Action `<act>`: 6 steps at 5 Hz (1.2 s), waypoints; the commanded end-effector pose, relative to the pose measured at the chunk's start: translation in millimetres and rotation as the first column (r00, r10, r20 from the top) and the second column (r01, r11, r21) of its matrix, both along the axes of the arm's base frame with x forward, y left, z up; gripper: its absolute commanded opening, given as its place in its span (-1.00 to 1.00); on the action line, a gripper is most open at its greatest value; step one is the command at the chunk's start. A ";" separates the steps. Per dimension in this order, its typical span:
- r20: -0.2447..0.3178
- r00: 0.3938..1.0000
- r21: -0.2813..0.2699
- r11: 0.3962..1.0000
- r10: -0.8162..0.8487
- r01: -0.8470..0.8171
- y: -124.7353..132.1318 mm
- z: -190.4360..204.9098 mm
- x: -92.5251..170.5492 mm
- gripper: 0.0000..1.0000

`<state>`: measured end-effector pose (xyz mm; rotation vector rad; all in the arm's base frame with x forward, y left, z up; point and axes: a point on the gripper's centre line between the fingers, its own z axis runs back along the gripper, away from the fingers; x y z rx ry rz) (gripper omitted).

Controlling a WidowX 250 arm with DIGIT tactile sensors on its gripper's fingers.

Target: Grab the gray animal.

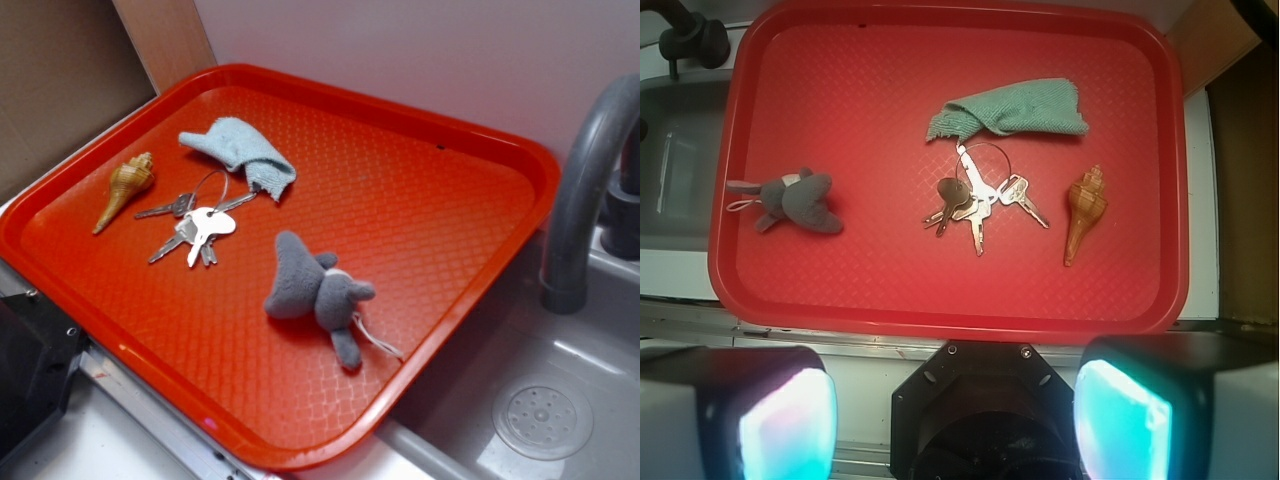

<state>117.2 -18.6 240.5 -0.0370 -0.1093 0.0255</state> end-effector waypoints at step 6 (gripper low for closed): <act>0.061 0.654 -0.035 0.653 -0.754 0.757 -117.1 -106.3 88.5 1.00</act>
